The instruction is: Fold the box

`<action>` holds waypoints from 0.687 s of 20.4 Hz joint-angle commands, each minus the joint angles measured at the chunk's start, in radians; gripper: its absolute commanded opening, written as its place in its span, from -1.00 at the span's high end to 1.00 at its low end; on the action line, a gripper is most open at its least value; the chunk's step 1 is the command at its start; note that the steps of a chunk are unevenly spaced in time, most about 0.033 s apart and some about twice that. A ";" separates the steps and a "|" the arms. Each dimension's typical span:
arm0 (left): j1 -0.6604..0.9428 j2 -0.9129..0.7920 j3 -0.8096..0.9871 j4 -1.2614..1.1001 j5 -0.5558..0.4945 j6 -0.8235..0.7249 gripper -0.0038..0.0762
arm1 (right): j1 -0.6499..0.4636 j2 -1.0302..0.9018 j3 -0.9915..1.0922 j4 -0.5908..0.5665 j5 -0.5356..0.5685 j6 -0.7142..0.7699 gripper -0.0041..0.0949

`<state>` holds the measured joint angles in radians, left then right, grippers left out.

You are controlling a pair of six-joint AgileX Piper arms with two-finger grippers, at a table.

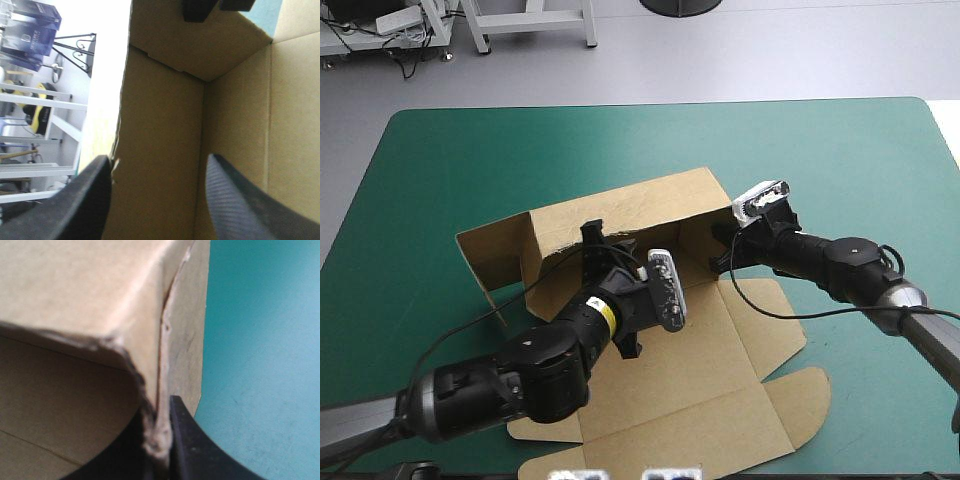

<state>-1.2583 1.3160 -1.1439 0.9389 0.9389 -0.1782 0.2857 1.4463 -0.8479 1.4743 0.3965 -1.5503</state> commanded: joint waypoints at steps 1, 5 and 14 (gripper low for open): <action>-0.005 -0.092 -0.062 -0.042 0.010 -0.013 0.21 | 0.000 -0.033 -0.031 0.025 0.021 0.016 0.96; -0.005 -0.161 -0.168 -0.061 0.105 -0.055 0.84 | 0.000 -0.035 -0.031 -0.071 0.023 0.078 0.96; 0.233 -0.286 -0.207 -0.099 0.271 -0.138 0.91 | -0.002 -0.171 -0.145 -0.651 0.115 0.624 0.96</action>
<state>-1.0873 1.0676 -1.3196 0.8384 1.2334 -0.3076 0.2857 1.3357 -0.9140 0.9757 0.4469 -1.0996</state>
